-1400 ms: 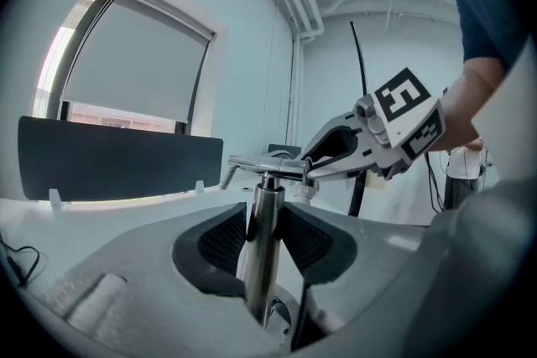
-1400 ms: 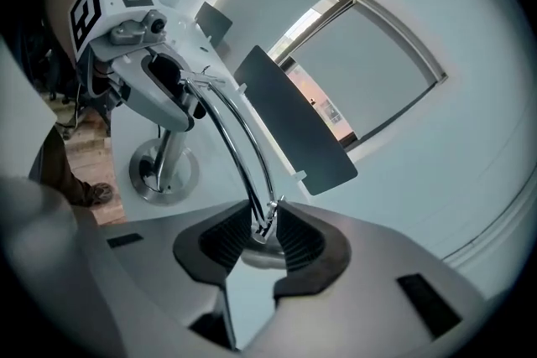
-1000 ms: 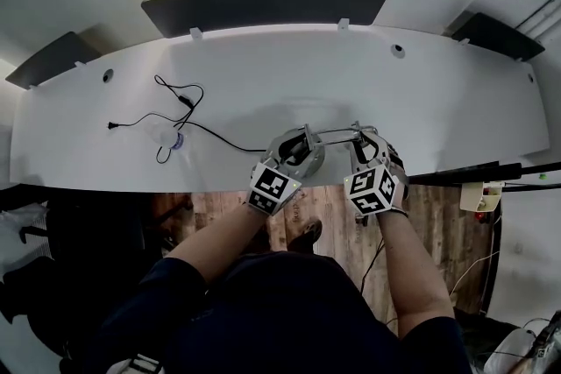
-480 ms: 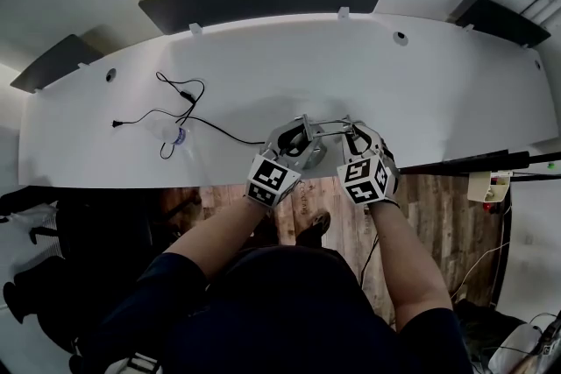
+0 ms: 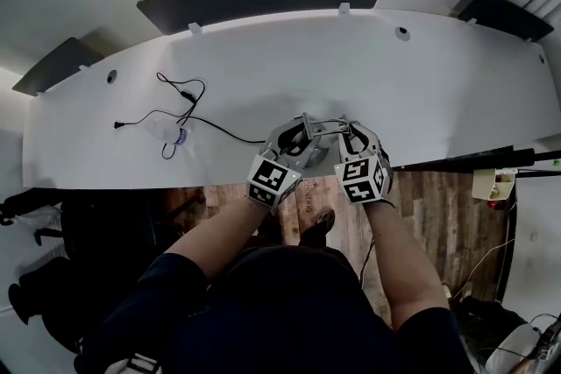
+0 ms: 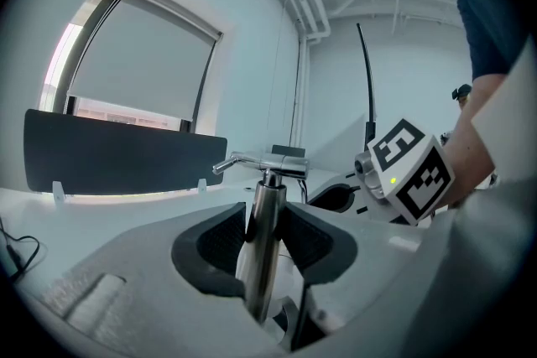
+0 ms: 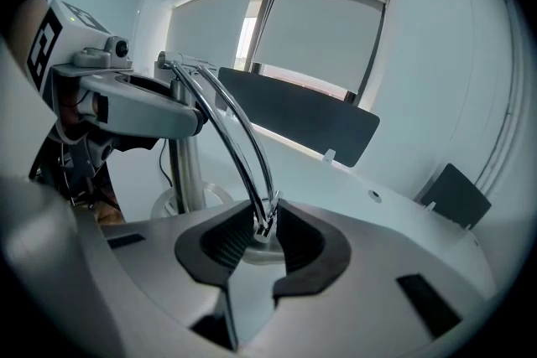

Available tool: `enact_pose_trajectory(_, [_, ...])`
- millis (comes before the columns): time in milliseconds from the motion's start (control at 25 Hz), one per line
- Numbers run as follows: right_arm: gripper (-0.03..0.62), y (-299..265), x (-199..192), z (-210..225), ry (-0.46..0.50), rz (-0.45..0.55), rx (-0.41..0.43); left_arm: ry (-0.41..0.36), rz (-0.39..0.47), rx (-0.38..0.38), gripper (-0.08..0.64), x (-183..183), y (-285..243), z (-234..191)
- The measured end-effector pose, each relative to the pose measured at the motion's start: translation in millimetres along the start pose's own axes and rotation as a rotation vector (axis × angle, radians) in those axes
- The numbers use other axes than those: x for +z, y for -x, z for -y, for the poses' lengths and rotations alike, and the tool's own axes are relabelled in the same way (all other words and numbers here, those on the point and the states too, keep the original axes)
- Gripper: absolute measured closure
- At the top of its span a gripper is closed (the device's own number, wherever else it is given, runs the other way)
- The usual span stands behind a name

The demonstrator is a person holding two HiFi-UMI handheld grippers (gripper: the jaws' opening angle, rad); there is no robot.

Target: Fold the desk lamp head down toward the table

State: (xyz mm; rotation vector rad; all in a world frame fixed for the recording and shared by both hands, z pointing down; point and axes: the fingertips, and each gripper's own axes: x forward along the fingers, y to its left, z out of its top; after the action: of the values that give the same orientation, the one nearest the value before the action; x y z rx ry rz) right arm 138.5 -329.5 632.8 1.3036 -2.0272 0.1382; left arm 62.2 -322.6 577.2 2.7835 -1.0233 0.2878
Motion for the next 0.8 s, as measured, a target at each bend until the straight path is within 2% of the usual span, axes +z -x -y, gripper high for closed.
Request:
enact_pose_trajectory(280, [0.515,-6,-5,-5,-0.023,-0.010,-0.004,0.013,0.001,0.018,0.433,-4,0,-1])
enact_pose_trajectory(560, [0.503,-5,-1,-2,0.044,-0.019,-0.014,-0.021,-0.054,0.036,0.433,-2,-4,0])
enact_pose_trajectory(720, [0.473,8,5,-1,0.078,0.007,-0.037,-0.021,-0.045,0.035,0.425,6,2,3])
enact_pose_trajectory(800, [0.472,18,7,0,0.089,0.025,-0.051,-0.057,-0.052,0.038,0.418,4,6,1])
